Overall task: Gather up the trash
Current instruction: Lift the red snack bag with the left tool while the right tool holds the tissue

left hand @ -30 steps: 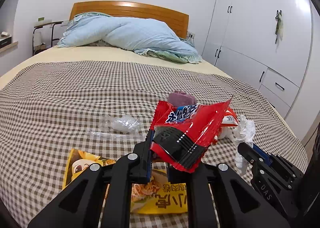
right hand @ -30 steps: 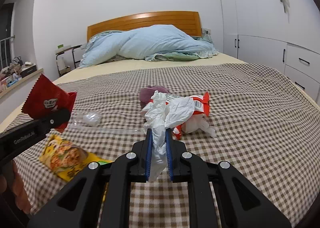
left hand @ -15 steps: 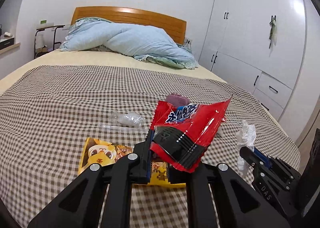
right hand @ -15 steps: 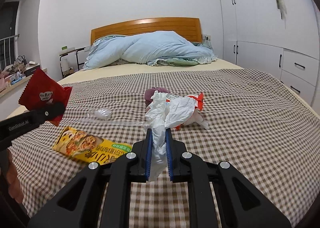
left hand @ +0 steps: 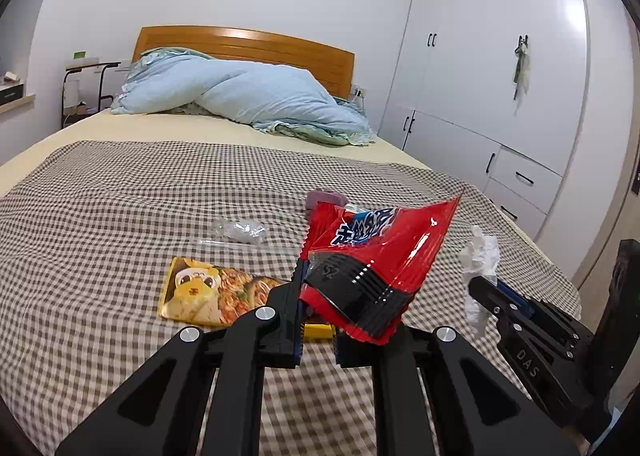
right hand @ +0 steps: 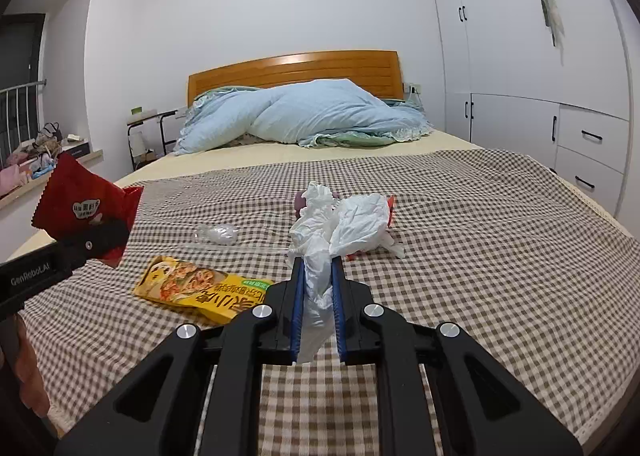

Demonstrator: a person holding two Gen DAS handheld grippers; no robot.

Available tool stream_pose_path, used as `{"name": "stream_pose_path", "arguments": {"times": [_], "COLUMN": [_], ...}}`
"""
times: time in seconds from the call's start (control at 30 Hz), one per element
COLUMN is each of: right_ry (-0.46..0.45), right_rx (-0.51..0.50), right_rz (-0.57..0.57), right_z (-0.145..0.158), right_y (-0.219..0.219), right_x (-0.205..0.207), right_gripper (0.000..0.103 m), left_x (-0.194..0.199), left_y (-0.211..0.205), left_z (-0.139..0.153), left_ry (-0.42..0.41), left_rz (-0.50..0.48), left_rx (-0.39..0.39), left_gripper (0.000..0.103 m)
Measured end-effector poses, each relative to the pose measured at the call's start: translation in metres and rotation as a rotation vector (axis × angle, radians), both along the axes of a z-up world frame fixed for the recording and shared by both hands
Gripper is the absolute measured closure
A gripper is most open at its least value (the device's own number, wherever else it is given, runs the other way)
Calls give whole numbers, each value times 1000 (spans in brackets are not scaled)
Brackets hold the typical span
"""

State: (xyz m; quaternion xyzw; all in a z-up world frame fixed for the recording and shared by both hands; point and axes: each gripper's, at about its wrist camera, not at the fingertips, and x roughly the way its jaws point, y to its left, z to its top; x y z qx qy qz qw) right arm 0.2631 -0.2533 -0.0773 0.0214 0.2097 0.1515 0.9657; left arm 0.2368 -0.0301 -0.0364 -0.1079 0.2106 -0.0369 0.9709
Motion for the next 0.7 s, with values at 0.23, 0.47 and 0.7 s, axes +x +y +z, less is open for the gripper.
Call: {"name": "stream_pose_path", "arguments": {"times": [0.23,0.47,0.7], "right_ry": [2,2,-6], "right_rx": [11,27,47], "right_rz": [13,17,27], "right_z": [1,2,4], "right_y": [-5,-14,-21], "right_x": [-22,-44,-64], "right_gripper": [90,90,90], "left_x": [-25,-50,-73], "left_y": [-7,-17,-28], "left_z": [1,8,15], "left_ry": [4,1,4], "left_rz": [2,11,14], "left_rx": [-13,1,13], "left_gripper": [95,95,95]}}
